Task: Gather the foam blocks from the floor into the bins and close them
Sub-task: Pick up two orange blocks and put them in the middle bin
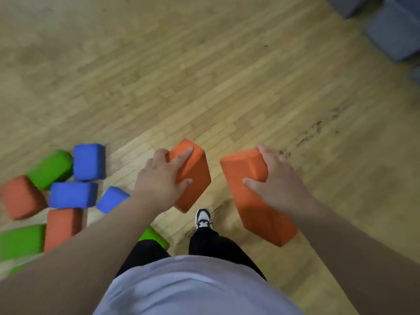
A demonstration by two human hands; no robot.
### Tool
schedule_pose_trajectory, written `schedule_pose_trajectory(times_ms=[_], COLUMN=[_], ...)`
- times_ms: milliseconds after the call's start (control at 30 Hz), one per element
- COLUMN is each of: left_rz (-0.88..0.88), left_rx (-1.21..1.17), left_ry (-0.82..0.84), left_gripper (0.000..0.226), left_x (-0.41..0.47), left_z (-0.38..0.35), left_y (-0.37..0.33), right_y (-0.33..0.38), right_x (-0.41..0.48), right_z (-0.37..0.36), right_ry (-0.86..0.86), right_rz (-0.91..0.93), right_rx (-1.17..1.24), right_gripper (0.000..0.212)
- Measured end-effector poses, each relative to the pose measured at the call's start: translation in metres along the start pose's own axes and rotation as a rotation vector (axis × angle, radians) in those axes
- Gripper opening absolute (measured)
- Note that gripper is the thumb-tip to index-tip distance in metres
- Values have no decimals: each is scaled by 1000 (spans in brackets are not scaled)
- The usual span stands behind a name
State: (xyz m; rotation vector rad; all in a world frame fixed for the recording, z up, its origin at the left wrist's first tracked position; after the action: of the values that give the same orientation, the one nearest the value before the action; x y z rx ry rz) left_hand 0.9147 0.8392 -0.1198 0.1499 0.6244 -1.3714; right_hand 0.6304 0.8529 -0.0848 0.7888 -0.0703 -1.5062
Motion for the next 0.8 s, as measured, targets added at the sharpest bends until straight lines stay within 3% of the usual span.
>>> schedule_pose_trajectory(times_ms=[200,400,667,800], left_rz=[-390,-666,-799,-812], left_rx=[175,219,256,226], left_ry=[134,217,180,142], left_gripper=[78,79,77,77], left_x=[36,72,209,278], left_z=[7,31,143,200], left_y=[-163,-279,-369,-398], right_y=[-95,-118,-89,-67], right_x=[-58,-71,56,134], right_z=[60,114,214,268], right_ry=[-207,-473,-563,-659], right_rz=[-345,-538,-641,-579], right_rx=[214,261,302,273], right_gripper=[98,100,103,101])
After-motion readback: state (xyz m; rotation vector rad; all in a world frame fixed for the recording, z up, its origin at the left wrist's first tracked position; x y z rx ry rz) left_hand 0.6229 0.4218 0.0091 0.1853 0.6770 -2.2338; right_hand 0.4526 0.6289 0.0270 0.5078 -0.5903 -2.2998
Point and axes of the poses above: each hand's wrist, its own x-axis towards the middle knuckle, its own z-axis out of the back of the hand, y = z × x, the point moved 3 cm from there along x, towards the middle knuckle, and after that the axes turned 12 degrees about z, right-handed, at the moved point
